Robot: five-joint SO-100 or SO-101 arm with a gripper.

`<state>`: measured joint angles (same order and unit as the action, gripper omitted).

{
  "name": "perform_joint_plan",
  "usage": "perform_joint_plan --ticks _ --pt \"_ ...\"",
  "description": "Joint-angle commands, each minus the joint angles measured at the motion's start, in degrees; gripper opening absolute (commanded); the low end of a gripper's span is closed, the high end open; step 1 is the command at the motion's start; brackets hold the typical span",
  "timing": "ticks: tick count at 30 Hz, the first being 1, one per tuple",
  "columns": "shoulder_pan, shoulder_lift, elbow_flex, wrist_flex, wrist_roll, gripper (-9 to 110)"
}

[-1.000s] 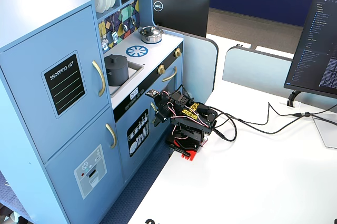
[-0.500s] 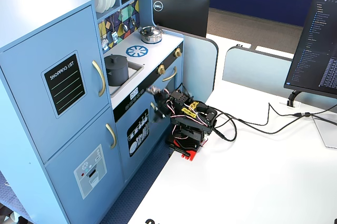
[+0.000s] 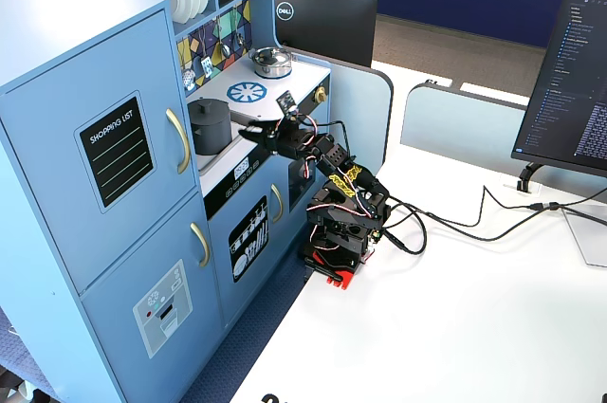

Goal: Take off the lid from the gray recipient and place it on the counter

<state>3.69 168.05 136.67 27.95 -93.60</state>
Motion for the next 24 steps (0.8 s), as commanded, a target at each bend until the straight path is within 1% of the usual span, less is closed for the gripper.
perform_joint_plan --ticks 1,6,8,19,22,24 --pt "1.8 -0.2 -3.2 -6.7 0.5 17" --pt "4.2 -2.9 -2.9 -13.4 1.8 20" --pt "4.2 -5.6 -4.5 -14.2 1.4 20" --pt "0.2 -18.2 -9.8 -21.5 0.7 18" --pt "-0.3 -21.8 -10.1 -26.1 1.5 18" --pt "-0.3 -24.0 -11.2 -26.9 2.1 18"
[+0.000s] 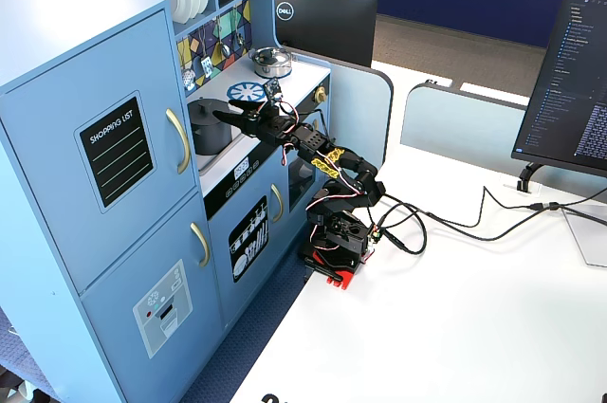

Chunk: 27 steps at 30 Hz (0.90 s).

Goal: Take off the lid from the gray recipient and place it on the counter

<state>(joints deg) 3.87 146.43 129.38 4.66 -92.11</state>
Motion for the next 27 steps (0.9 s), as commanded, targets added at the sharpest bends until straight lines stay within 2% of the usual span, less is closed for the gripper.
perform_joint_plan --ticks 1,18,27 --pt "-0.4 -3.3 -4.3 -3.8 0.2 18" --pt "-1.5 -13.5 -10.5 -4.3 -1.1 16" --pt "-1.7 -17.8 -15.6 0.6 -1.1 16"
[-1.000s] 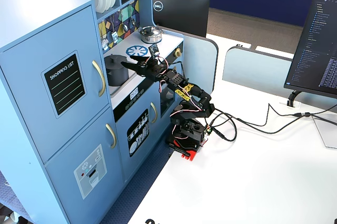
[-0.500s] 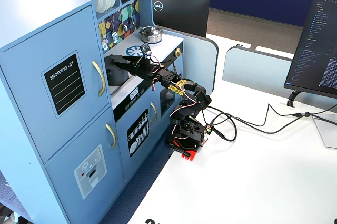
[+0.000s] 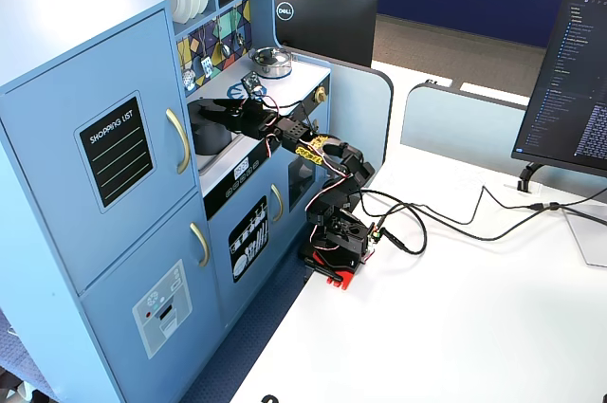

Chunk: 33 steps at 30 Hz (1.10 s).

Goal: Take off the lid from the gray recipient and place it on the counter

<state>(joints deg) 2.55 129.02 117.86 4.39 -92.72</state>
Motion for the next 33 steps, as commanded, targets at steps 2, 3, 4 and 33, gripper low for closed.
perform_joint_plan --ticks 2,3,4,33 --pt "-0.4 -0.8 -4.3 1.1 -0.7 16" --pt "-0.5 -1.1 -4.3 1.1 -0.7 16" --pt "-0.5 -1.3 -4.3 1.1 -0.8 16" --pt "-0.8 -10.9 -10.5 -3.2 -1.9 0"
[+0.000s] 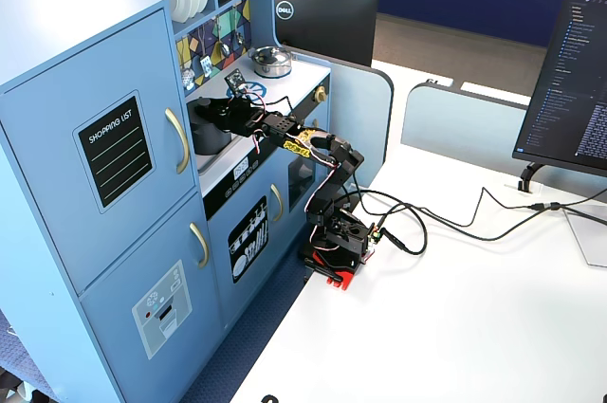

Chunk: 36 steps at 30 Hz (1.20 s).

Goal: Take off the lid from the gray recipient and place it on the counter

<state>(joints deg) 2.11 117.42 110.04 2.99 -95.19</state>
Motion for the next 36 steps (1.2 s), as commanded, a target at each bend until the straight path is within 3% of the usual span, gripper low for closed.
perform_joint_plan --ticks 1,26,36 --pt "-0.3 0.8 -2.6 -1.9 0.7 0" --pt "0.3 4.5 -9.3 1.8 0.5 0" --pt "7.8 6.1 -10.1 3.9 1.6 0"
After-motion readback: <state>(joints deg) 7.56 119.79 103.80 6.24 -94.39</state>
